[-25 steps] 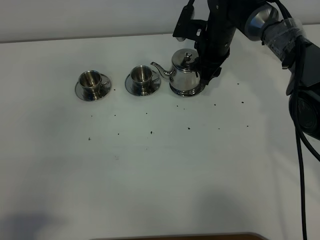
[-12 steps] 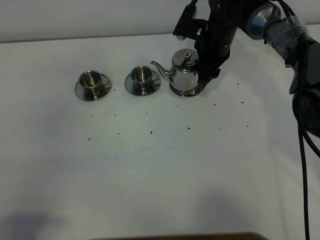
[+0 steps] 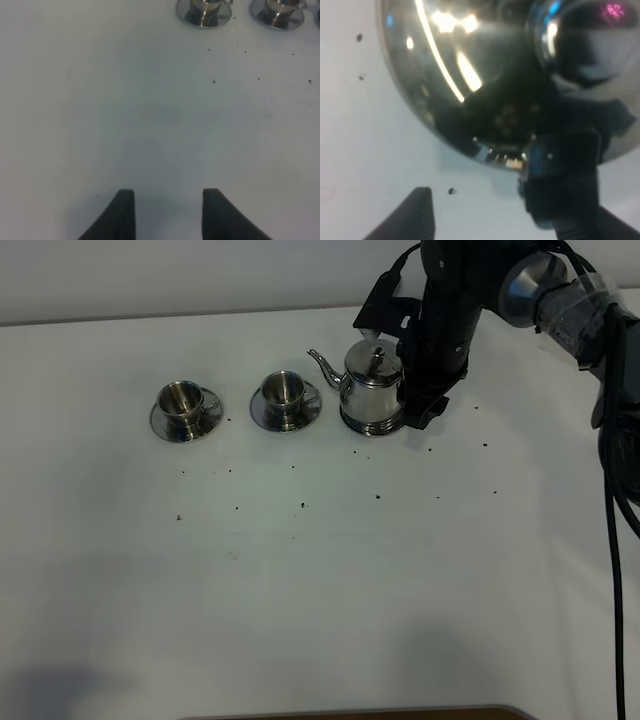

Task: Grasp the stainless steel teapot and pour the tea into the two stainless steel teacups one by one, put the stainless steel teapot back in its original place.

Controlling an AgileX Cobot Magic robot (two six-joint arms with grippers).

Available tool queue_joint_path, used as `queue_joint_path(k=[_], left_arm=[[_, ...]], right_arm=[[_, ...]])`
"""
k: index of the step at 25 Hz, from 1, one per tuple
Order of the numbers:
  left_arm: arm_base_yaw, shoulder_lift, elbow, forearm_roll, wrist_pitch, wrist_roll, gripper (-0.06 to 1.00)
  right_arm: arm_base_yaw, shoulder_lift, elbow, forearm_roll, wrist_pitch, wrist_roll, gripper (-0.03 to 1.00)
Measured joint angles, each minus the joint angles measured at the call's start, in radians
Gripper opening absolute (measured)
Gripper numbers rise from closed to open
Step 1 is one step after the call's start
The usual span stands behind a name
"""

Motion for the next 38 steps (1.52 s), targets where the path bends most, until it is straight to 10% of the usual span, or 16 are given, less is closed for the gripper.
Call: queue_joint_path(k=[38], left_arm=[[0.0,0.0,0.0,0.0,0.0,0.001,0.38]], right_arm=[[0.061,-0.006,-0.061,-0.11,0.001,0.013,0.52]])
